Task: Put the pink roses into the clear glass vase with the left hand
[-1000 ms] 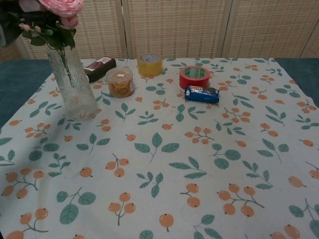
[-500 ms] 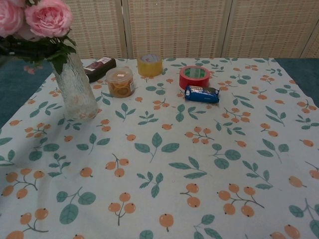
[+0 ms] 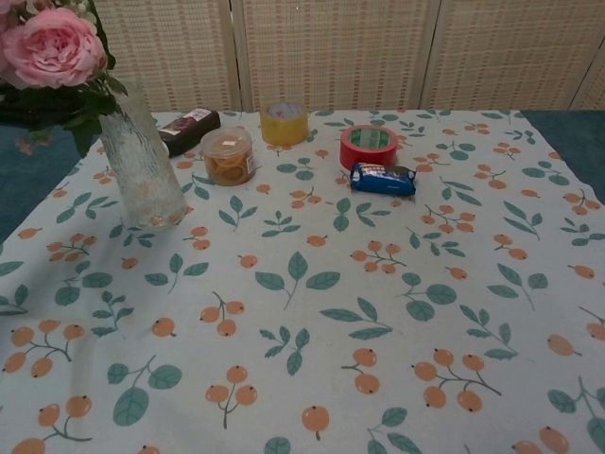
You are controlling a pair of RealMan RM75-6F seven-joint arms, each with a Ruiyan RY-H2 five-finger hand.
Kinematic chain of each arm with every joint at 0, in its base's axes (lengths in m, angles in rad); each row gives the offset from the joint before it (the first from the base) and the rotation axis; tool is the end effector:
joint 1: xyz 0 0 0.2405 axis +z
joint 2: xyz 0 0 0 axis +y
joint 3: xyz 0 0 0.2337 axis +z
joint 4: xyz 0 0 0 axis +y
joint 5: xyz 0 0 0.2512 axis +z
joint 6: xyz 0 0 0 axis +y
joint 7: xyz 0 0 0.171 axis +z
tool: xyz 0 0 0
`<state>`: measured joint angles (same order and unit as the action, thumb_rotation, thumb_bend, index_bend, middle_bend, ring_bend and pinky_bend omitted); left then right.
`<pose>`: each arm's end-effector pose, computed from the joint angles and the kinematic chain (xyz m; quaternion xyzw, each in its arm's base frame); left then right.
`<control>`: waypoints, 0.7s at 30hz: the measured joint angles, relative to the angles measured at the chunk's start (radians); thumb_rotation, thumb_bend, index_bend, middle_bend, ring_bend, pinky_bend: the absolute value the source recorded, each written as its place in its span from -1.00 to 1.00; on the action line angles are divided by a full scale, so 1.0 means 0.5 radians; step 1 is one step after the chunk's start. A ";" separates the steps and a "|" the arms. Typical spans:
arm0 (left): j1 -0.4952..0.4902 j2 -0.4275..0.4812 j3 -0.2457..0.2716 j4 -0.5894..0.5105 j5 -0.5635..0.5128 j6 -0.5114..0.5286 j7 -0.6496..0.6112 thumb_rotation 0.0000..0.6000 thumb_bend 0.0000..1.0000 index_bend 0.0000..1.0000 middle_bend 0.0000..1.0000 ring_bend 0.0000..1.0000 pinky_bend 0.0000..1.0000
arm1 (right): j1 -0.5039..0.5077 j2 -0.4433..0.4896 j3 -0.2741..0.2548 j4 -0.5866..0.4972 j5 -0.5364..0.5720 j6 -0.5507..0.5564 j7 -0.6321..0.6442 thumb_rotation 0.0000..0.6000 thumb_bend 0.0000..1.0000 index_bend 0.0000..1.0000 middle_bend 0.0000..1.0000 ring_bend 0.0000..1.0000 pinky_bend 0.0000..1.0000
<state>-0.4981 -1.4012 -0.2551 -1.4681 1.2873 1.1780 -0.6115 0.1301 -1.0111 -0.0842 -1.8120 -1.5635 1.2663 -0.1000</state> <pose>-0.1999 0.3649 0.0345 -0.4497 -0.5757 -0.6047 0.3173 -0.2802 -0.1757 0.0670 0.6891 -0.4472 0.2995 0.4852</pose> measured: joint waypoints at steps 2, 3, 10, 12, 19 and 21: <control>0.021 0.009 -0.003 -0.010 0.012 0.035 -0.026 1.00 -0.28 -1.00 -1.00 -1.00 -0.78 | -0.002 -0.001 -0.002 -0.003 -0.003 0.003 -0.003 1.00 -0.64 -1.00 -1.00 -1.00 -1.00; 0.035 0.016 -0.006 -0.019 0.020 0.058 -0.045 1.00 -0.29 -1.00 -1.00 -1.00 -0.78 | -0.003 -0.001 -0.003 -0.004 -0.004 0.004 -0.005 1.00 -0.64 -1.00 -1.00 -1.00 -1.00; 0.099 0.078 0.001 -0.094 0.081 0.128 -0.108 1.00 -0.29 -1.00 -1.00 -1.00 -0.78 | -0.009 -0.001 -0.008 -0.008 -0.017 0.016 -0.009 1.00 -0.64 -1.00 -1.00 -1.00 -1.00; 0.124 0.105 0.012 -0.133 0.103 0.151 -0.120 1.00 -0.29 -1.00 -1.00 -1.00 -0.78 | -0.009 0.000 -0.009 -0.008 -0.019 0.016 -0.006 1.00 -0.63 -1.00 -1.00 -1.00 -1.00; 0.249 0.239 0.118 -0.205 0.196 0.250 -0.072 1.00 -0.30 -1.00 -1.00 -1.00 -0.78 | -0.015 0.011 -0.014 -0.008 -0.040 0.035 0.011 1.00 -0.64 -1.00 -1.00 -1.00 -1.00; 0.291 0.280 0.169 -0.204 0.230 0.280 0.005 1.00 -0.30 -1.00 -1.00 -1.00 -0.78 | -0.019 0.016 -0.011 -0.009 -0.038 0.045 0.014 1.00 -0.64 -1.00 -1.00 -1.00 -1.00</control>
<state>-0.3528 -1.2613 -0.1706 -1.5701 1.4025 1.3181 -0.6088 0.1205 -1.0031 -0.0899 -1.8163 -1.5825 1.2886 -0.0932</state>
